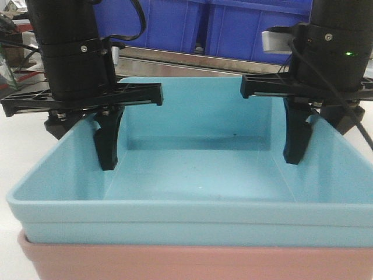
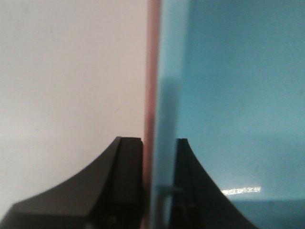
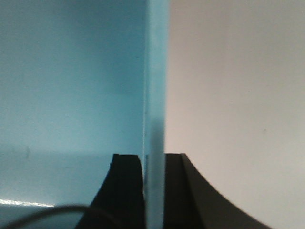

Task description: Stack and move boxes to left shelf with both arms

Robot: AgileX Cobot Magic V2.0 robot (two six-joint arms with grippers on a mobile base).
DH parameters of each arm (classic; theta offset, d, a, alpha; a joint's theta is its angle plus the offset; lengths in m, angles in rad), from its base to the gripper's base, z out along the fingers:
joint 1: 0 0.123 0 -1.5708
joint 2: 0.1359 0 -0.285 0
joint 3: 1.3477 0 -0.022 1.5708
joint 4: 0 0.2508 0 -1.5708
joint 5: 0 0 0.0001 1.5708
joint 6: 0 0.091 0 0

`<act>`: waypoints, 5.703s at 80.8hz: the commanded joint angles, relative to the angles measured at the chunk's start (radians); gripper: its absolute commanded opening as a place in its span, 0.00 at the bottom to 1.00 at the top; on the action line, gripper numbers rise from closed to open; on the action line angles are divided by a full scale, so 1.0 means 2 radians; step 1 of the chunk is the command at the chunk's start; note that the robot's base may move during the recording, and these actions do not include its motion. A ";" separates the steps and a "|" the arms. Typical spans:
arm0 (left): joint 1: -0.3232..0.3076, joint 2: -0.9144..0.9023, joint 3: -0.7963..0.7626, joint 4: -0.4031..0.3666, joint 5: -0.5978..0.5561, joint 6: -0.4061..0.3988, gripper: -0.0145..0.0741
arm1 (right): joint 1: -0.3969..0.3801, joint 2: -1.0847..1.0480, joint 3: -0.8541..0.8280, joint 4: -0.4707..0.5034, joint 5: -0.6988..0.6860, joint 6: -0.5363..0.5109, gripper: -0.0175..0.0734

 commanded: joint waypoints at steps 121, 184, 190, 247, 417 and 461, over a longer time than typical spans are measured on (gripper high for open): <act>-0.119 -0.260 0.048 0.034 0.138 -0.161 0.16 | 0.194 -0.207 -0.054 -0.101 0.176 0.206 0.25; -0.119 -0.260 0.057 0.040 0.138 -0.161 0.16 | 0.194 -0.221 -0.009 -0.093 0.167 0.212 0.25; -0.119 -0.260 0.059 0.040 0.138 -0.161 0.16 | 0.194 -0.221 -0.009 -0.093 0.168 0.212 0.25; -0.119 -0.260 0.059 0.040 0.138 -0.161 0.16 | 0.194 -0.221 -0.009 -0.093 0.167 0.212 0.25; -0.119 -0.260 0.059 0.043 0.138 -0.132 0.16 | 0.194 -0.221 -0.009 -0.093 0.166 0.212 0.25; -0.119 -0.260 0.059 0.032 0.138 -0.132 0.16 | 0.194 -0.221 -0.009 -0.093 0.166 0.212 0.25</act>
